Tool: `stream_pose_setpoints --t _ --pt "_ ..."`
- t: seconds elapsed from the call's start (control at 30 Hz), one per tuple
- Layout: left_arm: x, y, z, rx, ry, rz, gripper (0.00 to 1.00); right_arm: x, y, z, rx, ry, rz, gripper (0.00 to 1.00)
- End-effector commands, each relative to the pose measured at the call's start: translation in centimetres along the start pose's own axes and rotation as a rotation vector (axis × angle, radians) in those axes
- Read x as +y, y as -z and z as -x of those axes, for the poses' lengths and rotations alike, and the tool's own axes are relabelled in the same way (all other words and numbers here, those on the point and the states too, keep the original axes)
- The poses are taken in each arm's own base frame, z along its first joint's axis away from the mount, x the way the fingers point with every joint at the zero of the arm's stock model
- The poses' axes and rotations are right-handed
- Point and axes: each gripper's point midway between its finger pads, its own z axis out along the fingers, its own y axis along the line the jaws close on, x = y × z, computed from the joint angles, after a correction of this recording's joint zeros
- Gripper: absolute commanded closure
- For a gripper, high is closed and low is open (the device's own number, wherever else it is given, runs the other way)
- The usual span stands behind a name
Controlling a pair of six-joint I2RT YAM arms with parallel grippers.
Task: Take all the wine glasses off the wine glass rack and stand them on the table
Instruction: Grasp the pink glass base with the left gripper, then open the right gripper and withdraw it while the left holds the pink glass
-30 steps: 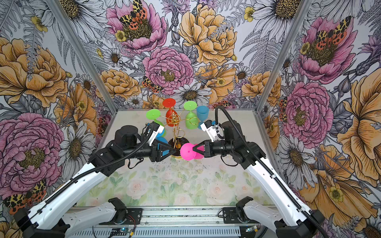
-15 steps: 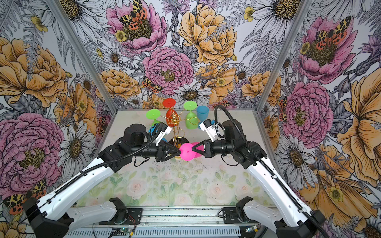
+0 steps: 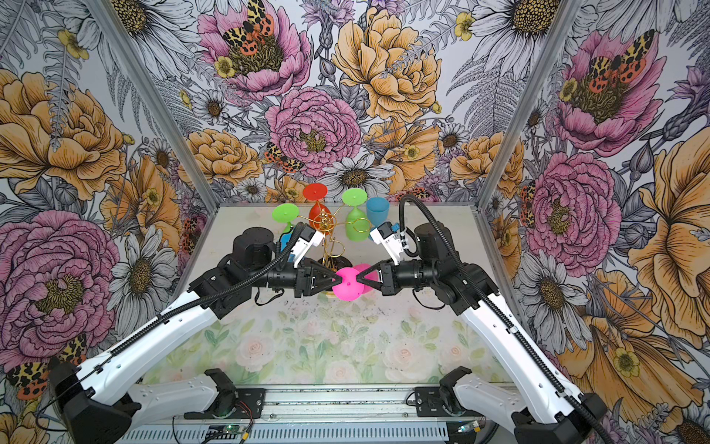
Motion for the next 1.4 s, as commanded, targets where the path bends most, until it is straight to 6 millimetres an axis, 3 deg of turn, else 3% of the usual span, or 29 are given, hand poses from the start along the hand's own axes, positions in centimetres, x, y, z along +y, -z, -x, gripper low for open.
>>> stream_pose_setpoints --t 0.0,0.7,0.83,0.9,1.07,1.13,1.37 --pt "-1.8 -0.1 0.5 -0.006 -0.021 -0.089 0.73 1.5 0.8 1.0 -0.038 0.078 0.022 1.0" --pt "-2.5 -1.3 -1.1 0.069 -0.002 -0.16 1.0 0.7 1.3 1.1 -0.063 0.063 -0.019 1.0" --pt "-2.5 -1.3 -1.0 0.065 -0.007 -0.154 1.0 0.1 1.6 1.1 -0.072 0.049 -0.03 0.99" --pt "-2.5 -1.3 -0.9 0.062 -0.013 -0.152 1.0 -0.3 1.9 1.1 -0.08 0.032 -0.033 0.91" --pt "-2.4 -1.5 -1.3 0.053 -0.046 -0.125 1.0 -1.9 3.6 1.4 -0.145 -0.02 -0.087 0.54" --pt "-2.6 -1.6 -1.5 0.05 -0.078 -0.114 1.0 -2.6 4.2 1.6 -0.171 -0.051 -0.116 0.46" --pt "-3.1 -3.1 -3.8 0.105 -0.231 -0.073 1.0 -7.9 5.5 1.5 -0.213 -0.265 -0.3 0.37"
